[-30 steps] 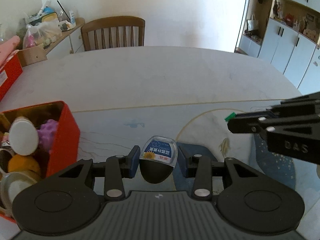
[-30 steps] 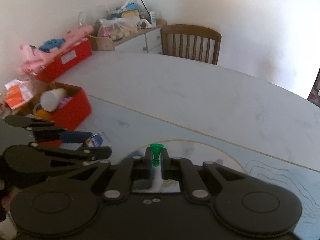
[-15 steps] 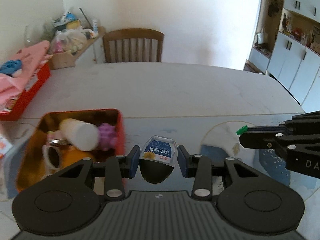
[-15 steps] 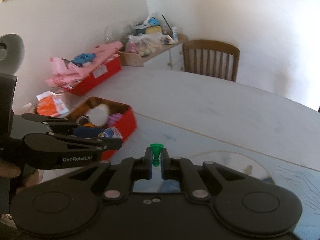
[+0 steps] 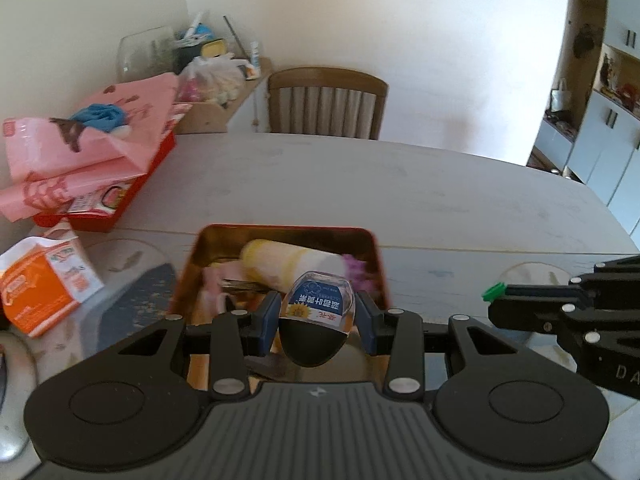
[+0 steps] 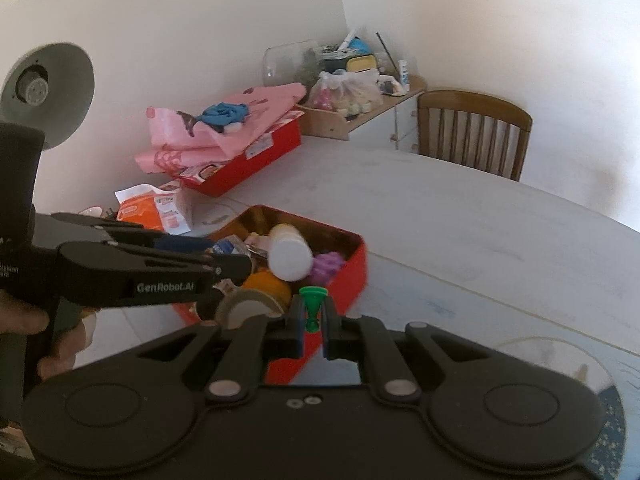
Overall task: Organize rigid objects
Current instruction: 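Carry the bottle with the left gripper while the right gripper carries the green piece to the tin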
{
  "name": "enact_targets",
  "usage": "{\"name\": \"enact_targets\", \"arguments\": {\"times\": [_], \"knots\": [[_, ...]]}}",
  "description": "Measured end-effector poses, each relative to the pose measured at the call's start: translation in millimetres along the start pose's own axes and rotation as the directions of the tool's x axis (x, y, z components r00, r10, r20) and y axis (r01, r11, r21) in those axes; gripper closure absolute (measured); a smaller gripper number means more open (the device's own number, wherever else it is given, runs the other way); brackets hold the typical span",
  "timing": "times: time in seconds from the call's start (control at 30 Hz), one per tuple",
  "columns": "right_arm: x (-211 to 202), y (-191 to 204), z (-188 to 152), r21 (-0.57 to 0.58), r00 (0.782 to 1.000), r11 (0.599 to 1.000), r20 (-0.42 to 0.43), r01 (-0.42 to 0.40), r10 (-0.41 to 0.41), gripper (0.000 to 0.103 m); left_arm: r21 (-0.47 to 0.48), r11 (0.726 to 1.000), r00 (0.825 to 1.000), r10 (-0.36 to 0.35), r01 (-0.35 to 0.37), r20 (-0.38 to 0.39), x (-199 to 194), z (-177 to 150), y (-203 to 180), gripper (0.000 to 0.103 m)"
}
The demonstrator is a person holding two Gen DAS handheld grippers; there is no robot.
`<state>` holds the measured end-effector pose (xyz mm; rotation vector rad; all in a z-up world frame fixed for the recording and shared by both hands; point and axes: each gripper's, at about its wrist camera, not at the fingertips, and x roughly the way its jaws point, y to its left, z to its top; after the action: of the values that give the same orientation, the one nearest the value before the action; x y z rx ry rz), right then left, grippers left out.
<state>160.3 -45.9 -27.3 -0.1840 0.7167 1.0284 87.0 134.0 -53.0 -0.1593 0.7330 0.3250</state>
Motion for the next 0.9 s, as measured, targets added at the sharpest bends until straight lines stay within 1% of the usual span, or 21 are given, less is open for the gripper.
{"name": "enact_targets", "arguments": {"times": [0.13, 0.33, 0.4, 0.53, 0.6, 0.8, 0.9], "knots": [[21.3, 14.7, 5.4, -0.007, 1.000, 1.000, -0.019, 0.015, -0.015, 0.096, -0.008, 1.000, 1.000, 0.001, -0.001, -0.014, 9.7, 2.4, 25.3, 0.064], [61.8, 25.8, 12.0, -0.027, 0.995, 0.997, -0.068, 0.071, -0.072, 0.096, 0.012, 1.000, 0.999, 0.011, -0.011, -0.047, 36.4, 5.3, 50.8, 0.064], [76.5, 27.4, 12.7, -0.030, 0.991, 0.995, -0.092, 0.091, -0.094, 0.096, 0.014, 1.000, 0.998, 0.001, 0.000, -0.058, 45.4, 6.6, 55.8, 0.064], [97.9, 27.9, 11.8, -0.029, 0.984, 0.992, -0.128, 0.121, -0.124, 0.096, 0.042, 0.999, 0.997, -0.012, 0.015, -0.074, 64.2, 8.3, 59.1, 0.064], [105.2, 29.1, 11.2, -0.032, 0.981, 0.991, -0.142, 0.129, -0.132, 0.096, 0.042, 0.999, 0.996, -0.024, 0.027, -0.085, 70.9, 8.6, 60.2, 0.064], [113.5, 31.5, 8.0, -0.042, 0.976, 0.990, -0.171, 0.133, -0.138, 0.096, 0.054, 0.997, 0.989, -0.055, 0.063, -0.139, 91.0, 6.4, 59.9, 0.064], [114.8, 31.6, 8.3, -0.045, 0.975, 0.990, -0.177, 0.130, -0.136, 0.096, 0.067, 0.996, 0.989, -0.052, 0.062, -0.139, 94.6, 5.6, 57.9, 0.064]]}}
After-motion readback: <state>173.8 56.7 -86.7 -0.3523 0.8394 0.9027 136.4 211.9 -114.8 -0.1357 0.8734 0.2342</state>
